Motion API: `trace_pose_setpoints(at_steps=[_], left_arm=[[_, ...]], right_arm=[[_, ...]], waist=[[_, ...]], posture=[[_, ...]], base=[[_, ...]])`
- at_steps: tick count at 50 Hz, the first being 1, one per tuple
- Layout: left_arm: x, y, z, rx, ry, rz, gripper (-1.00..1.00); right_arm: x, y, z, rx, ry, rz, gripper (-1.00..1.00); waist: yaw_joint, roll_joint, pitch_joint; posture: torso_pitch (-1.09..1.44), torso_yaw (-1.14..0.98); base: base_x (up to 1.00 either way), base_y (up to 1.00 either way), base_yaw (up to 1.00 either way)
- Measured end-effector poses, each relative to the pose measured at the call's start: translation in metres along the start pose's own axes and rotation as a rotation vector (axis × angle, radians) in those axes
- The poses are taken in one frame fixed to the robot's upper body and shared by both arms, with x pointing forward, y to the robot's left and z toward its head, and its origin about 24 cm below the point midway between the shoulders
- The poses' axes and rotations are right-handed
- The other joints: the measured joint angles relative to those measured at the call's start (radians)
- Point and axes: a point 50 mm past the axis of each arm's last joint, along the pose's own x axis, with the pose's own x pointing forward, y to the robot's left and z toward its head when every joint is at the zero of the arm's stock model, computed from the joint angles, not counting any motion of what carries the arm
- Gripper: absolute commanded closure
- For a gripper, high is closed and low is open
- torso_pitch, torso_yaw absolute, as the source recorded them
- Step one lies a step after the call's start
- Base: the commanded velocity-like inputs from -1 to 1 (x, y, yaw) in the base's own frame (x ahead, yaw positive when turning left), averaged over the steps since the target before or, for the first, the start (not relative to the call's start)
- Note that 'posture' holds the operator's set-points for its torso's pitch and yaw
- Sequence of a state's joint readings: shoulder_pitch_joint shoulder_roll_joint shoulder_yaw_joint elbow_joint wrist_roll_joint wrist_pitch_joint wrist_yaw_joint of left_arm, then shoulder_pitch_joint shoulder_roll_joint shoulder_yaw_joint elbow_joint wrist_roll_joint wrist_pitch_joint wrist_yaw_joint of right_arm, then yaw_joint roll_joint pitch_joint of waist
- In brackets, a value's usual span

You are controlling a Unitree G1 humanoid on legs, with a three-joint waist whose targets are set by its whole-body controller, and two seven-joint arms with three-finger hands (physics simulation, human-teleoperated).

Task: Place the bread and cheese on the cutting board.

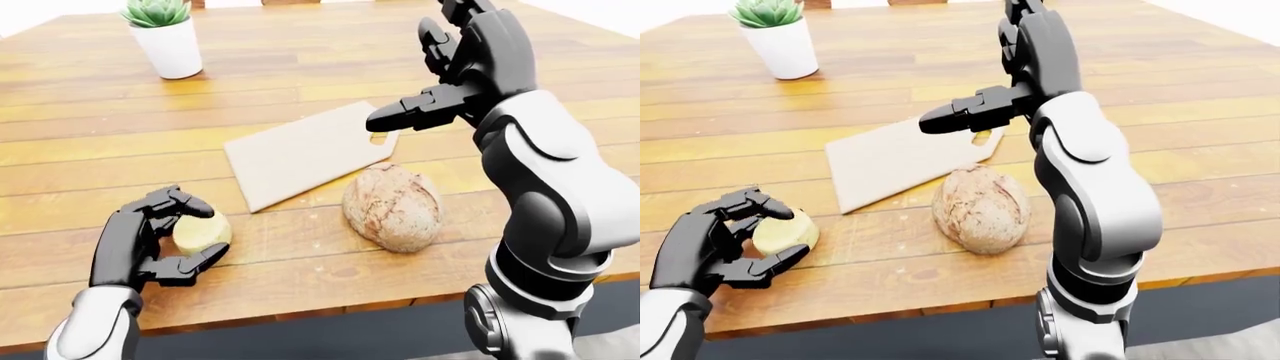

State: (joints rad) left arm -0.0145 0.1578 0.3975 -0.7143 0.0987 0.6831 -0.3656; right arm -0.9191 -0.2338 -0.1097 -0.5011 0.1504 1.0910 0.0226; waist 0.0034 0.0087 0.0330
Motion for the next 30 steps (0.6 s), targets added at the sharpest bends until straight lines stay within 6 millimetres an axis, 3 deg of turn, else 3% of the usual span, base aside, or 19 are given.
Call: trace_pose_setpoints(at_steps=[9, 13, 17, 24, 30], left_arm=[[-0.006, 0.0, 0.01, -0.009, 0.012, -0.022, 1.0], [-0.007, 0.004, 0.044, 0.003, -0.057, -0.028, 1.0], [-0.015, 0.006, 0.082, 0.05, -0.161, -0.036, 1.0], [-0.008, 0.013, 0.095, 0.063, -0.074, -0.05, 1.0], [-0.01, 0.03, 0.135, 0.125, -0.098, 0.019, 1.0]], right_arm=[[0.0, 0.0, -0.001, -0.001, 0.002, 0.001, -1.0], [0.001, 0.0, -0.001, 0.001, 0.009, -0.001, -1.0], [0.0, 0.001, -0.001, 0.004, 0.009, 0.011, -1.0], [-0.001, -0.003, 0.001, 0.006, -0.008, -0.01, -1.0], [0.001, -0.002, -0.003, 0.013, 0.009, -0.002, -1.0]], waist=[[0.001, -0.005, 0.007], [0.002, -0.011, 0.015], [-0.001, -0.003, 0.01], [-0.004, 0.007, 0.02], [-0.008, 0.008, 0.028]], posture=[[0.0, 0.0], [0.0, 0.0], [0.0, 0.0], [0.0, 0.0], [0.0, 0.0]], base=[[0.0, 0.0, 0.0], [0.0, 0.0, 0.0], [0.0, 0.0, 0.0], [0.0, 0.0, 0.0], [0.0, 0.0, 0.0]])
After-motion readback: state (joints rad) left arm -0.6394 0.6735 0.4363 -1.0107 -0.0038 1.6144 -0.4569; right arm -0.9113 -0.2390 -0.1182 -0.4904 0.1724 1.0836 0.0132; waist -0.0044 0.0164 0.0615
